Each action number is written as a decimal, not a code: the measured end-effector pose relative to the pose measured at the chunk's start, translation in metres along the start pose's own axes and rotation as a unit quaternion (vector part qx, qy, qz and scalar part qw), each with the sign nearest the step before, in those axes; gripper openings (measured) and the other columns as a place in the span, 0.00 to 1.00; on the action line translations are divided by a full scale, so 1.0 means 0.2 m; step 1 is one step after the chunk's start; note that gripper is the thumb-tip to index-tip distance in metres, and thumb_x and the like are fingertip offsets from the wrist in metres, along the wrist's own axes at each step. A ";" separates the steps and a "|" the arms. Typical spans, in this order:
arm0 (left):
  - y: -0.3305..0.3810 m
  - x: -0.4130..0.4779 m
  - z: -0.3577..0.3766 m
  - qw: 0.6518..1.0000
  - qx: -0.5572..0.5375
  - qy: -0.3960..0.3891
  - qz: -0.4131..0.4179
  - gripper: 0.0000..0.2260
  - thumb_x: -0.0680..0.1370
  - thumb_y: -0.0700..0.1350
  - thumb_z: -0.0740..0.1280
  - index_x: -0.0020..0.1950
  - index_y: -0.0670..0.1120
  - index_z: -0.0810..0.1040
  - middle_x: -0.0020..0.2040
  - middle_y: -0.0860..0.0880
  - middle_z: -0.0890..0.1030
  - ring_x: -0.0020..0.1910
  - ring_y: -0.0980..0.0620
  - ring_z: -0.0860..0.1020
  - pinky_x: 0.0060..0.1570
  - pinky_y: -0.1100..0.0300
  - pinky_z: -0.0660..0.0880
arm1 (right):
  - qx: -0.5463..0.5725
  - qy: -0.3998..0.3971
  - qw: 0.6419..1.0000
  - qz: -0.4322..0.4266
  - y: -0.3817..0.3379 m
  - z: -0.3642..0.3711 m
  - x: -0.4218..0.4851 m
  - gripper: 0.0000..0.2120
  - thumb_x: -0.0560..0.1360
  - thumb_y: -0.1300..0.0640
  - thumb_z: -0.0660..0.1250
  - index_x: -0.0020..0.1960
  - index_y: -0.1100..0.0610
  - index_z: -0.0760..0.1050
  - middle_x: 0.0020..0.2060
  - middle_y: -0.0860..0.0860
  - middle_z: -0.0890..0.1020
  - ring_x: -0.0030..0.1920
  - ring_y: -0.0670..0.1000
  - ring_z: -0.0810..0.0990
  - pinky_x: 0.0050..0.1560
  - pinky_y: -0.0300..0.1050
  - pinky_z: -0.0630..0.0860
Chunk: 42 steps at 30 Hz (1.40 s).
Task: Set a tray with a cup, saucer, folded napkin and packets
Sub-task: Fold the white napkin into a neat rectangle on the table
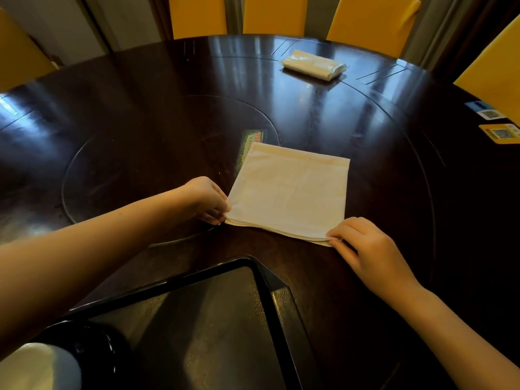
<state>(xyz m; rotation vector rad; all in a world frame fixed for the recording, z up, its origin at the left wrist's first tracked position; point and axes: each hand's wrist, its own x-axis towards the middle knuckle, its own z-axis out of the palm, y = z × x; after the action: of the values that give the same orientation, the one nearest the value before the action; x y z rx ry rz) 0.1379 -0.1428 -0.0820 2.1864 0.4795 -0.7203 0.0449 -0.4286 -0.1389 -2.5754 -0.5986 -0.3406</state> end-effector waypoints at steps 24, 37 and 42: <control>-0.07 0.01 0.07 0.986 0.102 0.091 0.090 0.06 0.73 0.41 0.71 0.37 0.46 0.76 0.35 0.48 0.81 0.29 0.54 0.80 0.21 0.68 0.72 | -0.030 0.038 0.999 0.002 0.02 0.01 -0.05 0.04 0.69 0.60 0.72 0.44 0.57 0.83 0.40 0.50 0.82 0.44 0.51 0.79 0.47 0.43 0.71; 0.11 0.26 0.27 0.737 0.426 0.229 0.471 0.22 0.81 0.49 0.54 0.75 0.49 0.59 0.76 0.47 0.60 0.75 0.47 0.58 0.74 0.48 0.51 | -0.006 0.149 0.977 0.152 -0.06 0.05 0.34 0.08 0.75 0.59 0.63 0.48 0.61 0.78 0.43 0.57 0.81 0.46 0.58 0.77 0.46 0.53 0.73; 0.14 0.44 0.28 0.796 0.394 0.236 0.395 0.24 0.81 0.53 0.46 0.76 0.50 0.48 0.78 0.50 0.50 0.77 0.53 0.45 0.72 0.52 0.35 | -0.031 -0.025 0.971 0.235 -0.07 0.30 0.67 0.26 0.81 0.54 0.50 0.75 0.63 0.49 0.76 0.59 0.54 0.75 0.56 0.50 0.75 0.49 0.47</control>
<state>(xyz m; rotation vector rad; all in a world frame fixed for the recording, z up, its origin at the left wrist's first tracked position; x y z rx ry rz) 0.2016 -0.1943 -0.1535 2.9967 -0.6454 0.1715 0.1635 -0.3414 -0.1402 -2.6870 0.0195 -0.1335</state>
